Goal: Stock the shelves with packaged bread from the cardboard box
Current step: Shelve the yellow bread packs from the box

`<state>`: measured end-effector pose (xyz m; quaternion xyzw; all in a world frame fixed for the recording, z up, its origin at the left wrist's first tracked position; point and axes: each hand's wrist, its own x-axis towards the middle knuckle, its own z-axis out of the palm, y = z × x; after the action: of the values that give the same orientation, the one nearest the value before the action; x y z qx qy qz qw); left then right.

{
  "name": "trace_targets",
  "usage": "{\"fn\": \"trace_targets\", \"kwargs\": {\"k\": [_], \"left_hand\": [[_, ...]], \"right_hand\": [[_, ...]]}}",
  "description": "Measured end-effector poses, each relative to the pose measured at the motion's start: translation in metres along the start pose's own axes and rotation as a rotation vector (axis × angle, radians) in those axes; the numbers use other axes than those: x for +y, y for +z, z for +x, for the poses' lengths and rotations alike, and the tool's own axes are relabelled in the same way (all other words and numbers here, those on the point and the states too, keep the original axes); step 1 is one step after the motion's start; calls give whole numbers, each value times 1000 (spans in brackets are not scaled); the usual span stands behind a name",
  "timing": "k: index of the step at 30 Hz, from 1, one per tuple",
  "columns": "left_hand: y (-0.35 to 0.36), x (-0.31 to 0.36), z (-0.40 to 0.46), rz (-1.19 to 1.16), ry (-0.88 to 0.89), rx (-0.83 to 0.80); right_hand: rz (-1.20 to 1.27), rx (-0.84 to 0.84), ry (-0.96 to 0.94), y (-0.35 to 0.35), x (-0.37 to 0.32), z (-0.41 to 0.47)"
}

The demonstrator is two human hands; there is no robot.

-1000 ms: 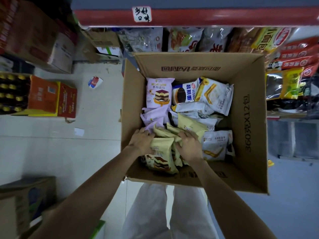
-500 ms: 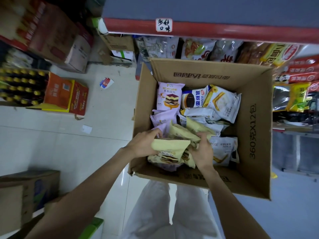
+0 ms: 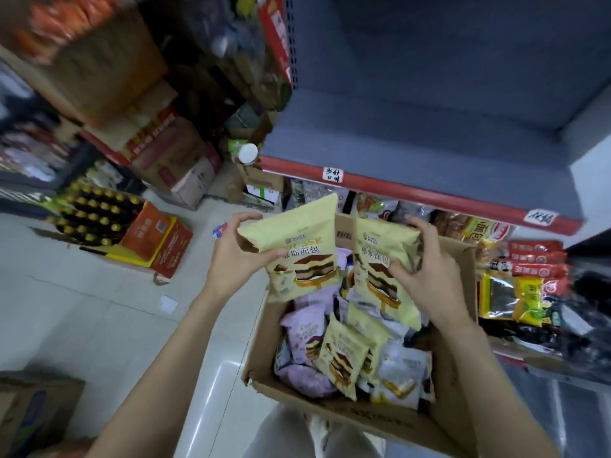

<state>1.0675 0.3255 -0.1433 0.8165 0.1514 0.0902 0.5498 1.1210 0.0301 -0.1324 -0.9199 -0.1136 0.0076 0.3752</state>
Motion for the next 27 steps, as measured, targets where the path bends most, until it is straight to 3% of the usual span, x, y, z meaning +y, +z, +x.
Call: {"fn": "trace_targets", "kwargs": {"k": [5, 9, 17, 23, 27], "left_hand": [[-29, 73, 13, -126, 165, 238], [-68, 121, 29, -24, 307, 350], [-148, 194, 71, 115, 502, 463], [-191, 234, 119, 8, 578, 509], [-209, 258, 157, -60, 642, 489]], "right_hand": [[-86, 14, -226, -53, -65, 42], [-34, 55, -320, -88, -120, 67], [354, 155, -425, -147, -219, 109], [571, 379, -459, -166, -278, 147], [453, 573, -540, -170, -318, 185]]}}
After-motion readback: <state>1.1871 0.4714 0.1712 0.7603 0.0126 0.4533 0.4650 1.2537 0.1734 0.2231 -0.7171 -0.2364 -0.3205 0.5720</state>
